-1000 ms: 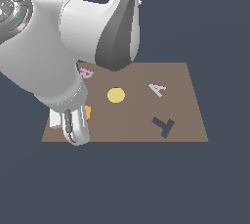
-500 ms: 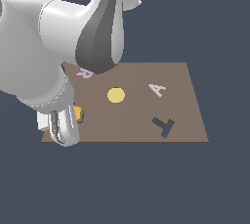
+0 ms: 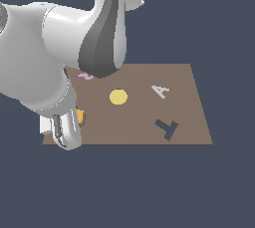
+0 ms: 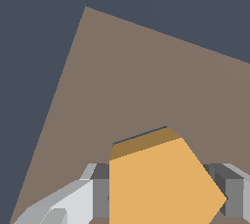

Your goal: Insert a designated object into the corresponding slot on a board.

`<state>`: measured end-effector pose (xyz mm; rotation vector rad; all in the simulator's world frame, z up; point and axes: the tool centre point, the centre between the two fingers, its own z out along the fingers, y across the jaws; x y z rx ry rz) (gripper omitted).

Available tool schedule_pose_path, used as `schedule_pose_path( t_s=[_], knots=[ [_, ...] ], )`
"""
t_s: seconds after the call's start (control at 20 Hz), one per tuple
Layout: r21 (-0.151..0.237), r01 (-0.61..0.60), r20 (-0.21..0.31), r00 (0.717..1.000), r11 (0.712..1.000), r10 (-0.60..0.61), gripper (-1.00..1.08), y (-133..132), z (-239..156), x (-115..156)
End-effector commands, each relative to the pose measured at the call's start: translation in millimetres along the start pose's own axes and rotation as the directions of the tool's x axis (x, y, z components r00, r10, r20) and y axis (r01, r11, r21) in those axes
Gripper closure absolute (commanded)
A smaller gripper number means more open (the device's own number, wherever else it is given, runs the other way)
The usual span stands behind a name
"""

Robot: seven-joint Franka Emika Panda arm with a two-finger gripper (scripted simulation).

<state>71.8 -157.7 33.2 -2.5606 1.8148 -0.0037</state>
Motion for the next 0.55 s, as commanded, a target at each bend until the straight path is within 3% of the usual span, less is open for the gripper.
schedule_pose_path(
  t_s=[0.0,0.05,0.5],
  knots=[
    [0.0,0.0,0.0,1.0,1.0,0.0,1.08,-0.2,3.0,0.0],
    [0.0,0.0,0.0,1.0,1.0,0.0,-0.92,-0.2,3.0,0.0],
    [0.0,0.0,0.0,1.0,1.0,0.0,-0.92,-0.2,3.0,0.0]
  ],
)
